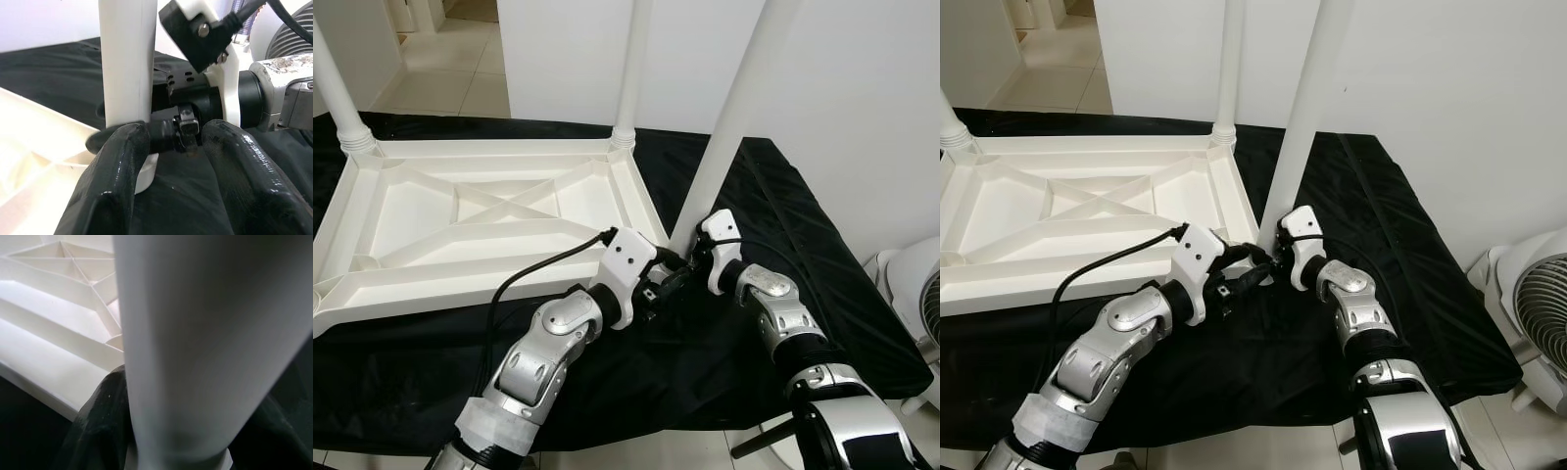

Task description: Building children table

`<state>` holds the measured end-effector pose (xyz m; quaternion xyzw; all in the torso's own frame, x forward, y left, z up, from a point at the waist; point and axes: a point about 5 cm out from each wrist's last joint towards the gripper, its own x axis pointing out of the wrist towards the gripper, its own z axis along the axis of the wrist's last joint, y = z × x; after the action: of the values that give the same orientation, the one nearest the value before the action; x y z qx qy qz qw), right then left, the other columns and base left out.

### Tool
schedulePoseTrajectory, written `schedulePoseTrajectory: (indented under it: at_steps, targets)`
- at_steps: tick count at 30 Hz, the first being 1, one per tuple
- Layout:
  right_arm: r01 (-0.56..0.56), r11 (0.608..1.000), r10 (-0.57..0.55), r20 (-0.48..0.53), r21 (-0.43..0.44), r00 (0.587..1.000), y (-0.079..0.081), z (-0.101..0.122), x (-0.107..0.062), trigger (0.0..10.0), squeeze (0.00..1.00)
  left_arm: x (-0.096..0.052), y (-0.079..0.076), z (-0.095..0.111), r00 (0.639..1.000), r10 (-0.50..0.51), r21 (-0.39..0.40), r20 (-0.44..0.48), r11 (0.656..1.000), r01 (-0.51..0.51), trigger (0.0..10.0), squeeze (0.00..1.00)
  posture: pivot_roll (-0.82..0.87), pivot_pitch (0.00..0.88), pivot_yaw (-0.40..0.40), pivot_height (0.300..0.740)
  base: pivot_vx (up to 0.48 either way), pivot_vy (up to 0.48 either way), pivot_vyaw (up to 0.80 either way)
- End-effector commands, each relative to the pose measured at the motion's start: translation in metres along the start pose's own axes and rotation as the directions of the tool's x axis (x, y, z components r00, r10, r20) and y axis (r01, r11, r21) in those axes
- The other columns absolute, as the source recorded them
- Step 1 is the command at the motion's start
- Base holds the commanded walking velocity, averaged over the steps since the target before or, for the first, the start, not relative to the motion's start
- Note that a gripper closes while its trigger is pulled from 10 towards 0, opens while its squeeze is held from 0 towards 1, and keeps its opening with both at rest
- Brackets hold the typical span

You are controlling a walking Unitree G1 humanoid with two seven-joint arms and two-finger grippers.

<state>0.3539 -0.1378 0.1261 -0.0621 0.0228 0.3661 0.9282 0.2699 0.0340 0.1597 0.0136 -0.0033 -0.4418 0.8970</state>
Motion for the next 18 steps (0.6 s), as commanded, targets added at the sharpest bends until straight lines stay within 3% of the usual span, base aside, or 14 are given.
schedulePoseTrajectory:
  at_steps: [1, 10, 11, 16, 18]
  targets:
    - [-0.037, 0.999, 0.037, -0.002, -0.009, 0.999, 0.007, -0.001, 0.005, 0.0, 0.00, 0.000, -0.002, -0.004, 1.000, -0.020, -0.020, -0.018, 1.000, 0.020, 10.0, 0.00, 0.16, 0.000, -0.085, 0.740, 0.000, 0.000, 0.00]
    - [0.066, 0.997, -0.067, 0.023, 0.047, 0.997, 0.005, -0.006, 0.002, 0.0, 0.00, -0.001, -0.004, -0.005, 1.000, -0.019, -0.025, -0.017, 1.000, 0.018, 10.0, 0.00, 0.15, 0.000, -0.087, 0.740, 0.000, 0.000, 0.00]
    - [0.174, 0.982, -0.178, 0.047, 0.070, 0.983, 0.005, -0.006, -0.002, 0.0, 0.00, -0.002, -0.006, -0.005, 1.000, -0.021, -0.033, -0.017, 0.999, 0.020, 10.0, 0.00, 0.14, 0.000, -0.087, 0.740, 0.000, 0.000, 0.00]
    - [0.278, 0.954, -0.287, 0.072, 0.116, 0.955, 0.012, -0.005, -0.008, 0.0, 0.00, -0.003, -0.008, -0.006, 1.000, -0.024, -0.043, -0.017, 0.999, 0.024, 10.0, 0.00, 0.14, 0.000, -0.088, 0.740, 0.000, 0.000, 0.00]
    - [0.401, 0.903, -0.409, 0.020, 0.152, 0.913, 0.018, -0.012, -0.014, 0.0, 0.00, -0.003, -0.009, -0.006, 0.999, -0.028, -0.049, -0.018, 0.998, 0.027, 10.0, 0.00, 0.13, 0.002, -0.083, 0.740, 0.000, 0.000, 0.00]
